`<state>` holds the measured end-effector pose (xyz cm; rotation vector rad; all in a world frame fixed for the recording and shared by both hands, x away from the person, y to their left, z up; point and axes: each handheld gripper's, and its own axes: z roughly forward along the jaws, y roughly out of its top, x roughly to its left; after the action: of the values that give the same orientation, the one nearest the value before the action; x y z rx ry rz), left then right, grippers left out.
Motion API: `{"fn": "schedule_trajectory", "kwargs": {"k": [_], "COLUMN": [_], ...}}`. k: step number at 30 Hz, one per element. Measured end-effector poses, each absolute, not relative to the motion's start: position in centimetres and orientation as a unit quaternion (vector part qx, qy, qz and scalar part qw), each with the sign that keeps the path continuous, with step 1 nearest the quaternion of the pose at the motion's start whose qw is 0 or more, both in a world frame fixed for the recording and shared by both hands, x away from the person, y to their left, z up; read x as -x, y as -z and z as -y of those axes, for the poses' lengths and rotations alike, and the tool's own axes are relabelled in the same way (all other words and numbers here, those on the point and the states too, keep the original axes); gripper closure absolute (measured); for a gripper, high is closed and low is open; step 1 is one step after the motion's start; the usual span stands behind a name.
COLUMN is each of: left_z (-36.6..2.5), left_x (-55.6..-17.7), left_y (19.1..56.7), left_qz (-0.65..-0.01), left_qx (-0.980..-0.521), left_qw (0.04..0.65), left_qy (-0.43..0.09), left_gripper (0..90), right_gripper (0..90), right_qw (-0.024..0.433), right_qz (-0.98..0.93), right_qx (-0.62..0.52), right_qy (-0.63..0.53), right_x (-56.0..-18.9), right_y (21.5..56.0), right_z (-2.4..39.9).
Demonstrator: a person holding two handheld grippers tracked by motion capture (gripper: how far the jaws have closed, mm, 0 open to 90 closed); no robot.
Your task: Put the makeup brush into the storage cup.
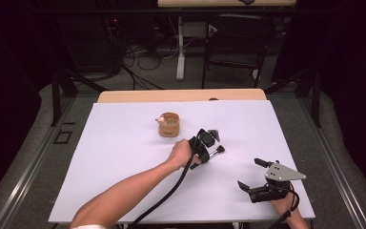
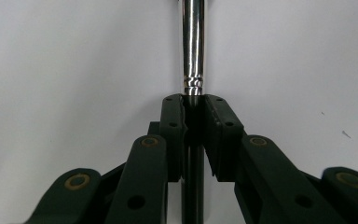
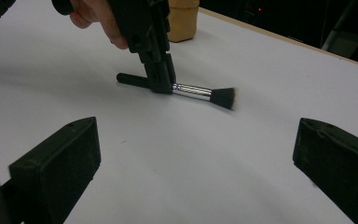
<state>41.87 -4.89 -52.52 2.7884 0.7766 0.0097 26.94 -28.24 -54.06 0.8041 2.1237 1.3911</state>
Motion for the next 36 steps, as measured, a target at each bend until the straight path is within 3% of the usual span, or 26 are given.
{"fn": "schedule_trajectory", "kwargs": {"k": [15,36], "left_z": [3.8,1.5], "left_x": [-41.9,-40.6], "left_y": [52.0,50.7], "left_qz": [-0.255,-0.237], "left_qx": [-0.954,-0.936], "left_qw": [0.158,0.259], "left_qy": [0.003,-0.017], "left_gripper": [79.0,79.0], "right_gripper": [0.2,0.0], "right_qw": [0.237,0.225], "right_qz": [-0.774,-0.771], "right_qx": [-0.294,-0.307], "right_qy": [-0.508,-0.51], "right_x": [-26.9,-27.1], "right_y": [54.1,54.0], "right_z": [28.2,28.3]}}
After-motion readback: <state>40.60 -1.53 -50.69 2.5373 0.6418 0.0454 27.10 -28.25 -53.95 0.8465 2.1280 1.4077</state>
